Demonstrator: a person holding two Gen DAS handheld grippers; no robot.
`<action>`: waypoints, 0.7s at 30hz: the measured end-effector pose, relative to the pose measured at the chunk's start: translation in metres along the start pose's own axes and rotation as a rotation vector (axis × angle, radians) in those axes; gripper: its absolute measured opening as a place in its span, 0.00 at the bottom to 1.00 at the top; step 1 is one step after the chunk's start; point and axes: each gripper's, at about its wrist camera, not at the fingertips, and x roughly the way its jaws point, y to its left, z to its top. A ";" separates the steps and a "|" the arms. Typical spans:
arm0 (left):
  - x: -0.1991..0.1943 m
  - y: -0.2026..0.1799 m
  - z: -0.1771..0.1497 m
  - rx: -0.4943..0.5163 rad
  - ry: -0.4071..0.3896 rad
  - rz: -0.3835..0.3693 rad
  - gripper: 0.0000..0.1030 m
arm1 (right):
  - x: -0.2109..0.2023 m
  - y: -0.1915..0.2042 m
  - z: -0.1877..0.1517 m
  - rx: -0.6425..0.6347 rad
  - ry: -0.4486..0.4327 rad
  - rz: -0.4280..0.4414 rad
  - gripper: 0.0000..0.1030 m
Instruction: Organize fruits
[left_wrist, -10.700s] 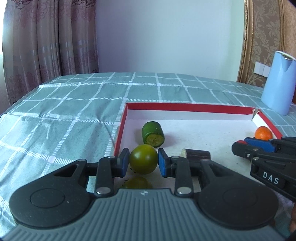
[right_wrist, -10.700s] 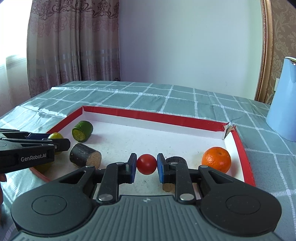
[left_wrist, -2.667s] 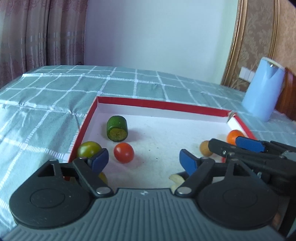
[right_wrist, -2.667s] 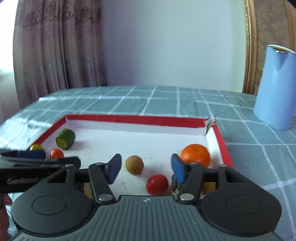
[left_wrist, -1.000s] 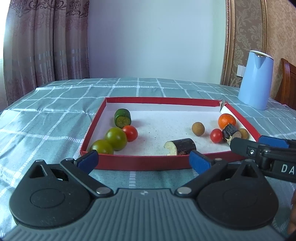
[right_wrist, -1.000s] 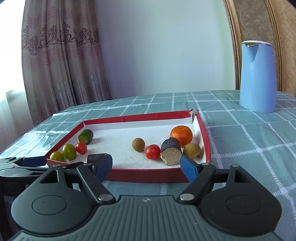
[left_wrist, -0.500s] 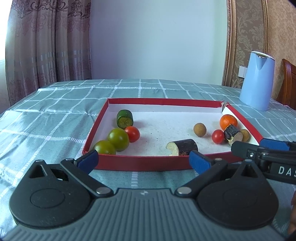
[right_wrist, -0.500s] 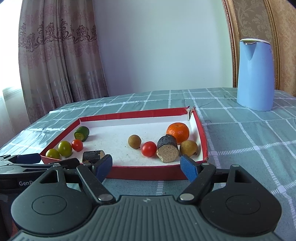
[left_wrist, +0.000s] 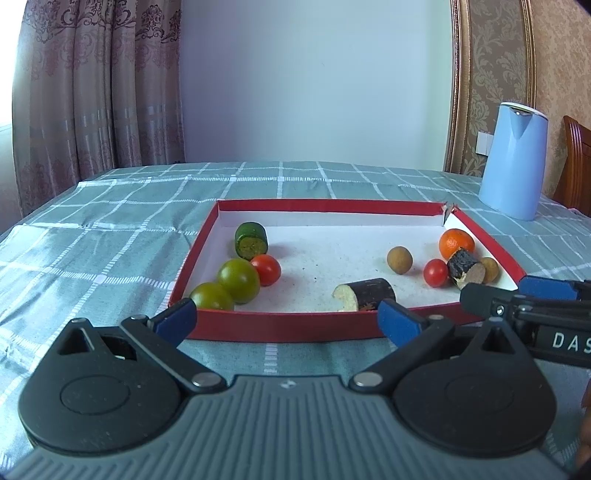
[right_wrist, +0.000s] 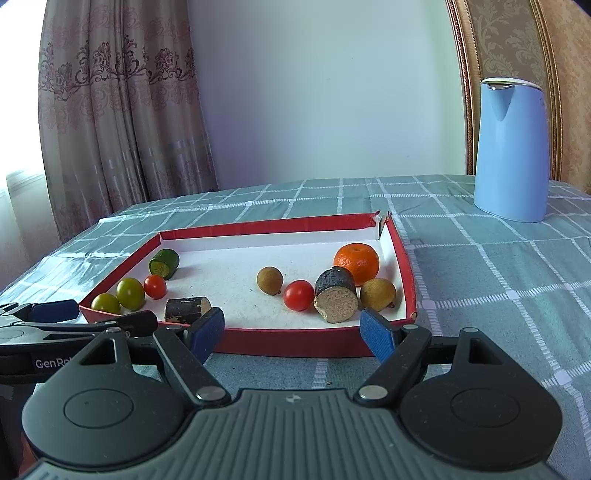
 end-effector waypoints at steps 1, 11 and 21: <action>0.000 0.000 0.000 0.000 -0.001 -0.001 1.00 | 0.000 0.000 0.000 0.000 -0.001 0.000 0.78; -0.002 0.002 0.000 -0.010 -0.009 -0.002 1.00 | 0.000 0.000 0.000 -0.004 0.002 0.000 0.78; -0.005 0.008 -0.001 -0.027 -0.020 -0.002 1.00 | 0.000 0.001 0.000 -0.011 0.004 0.002 0.78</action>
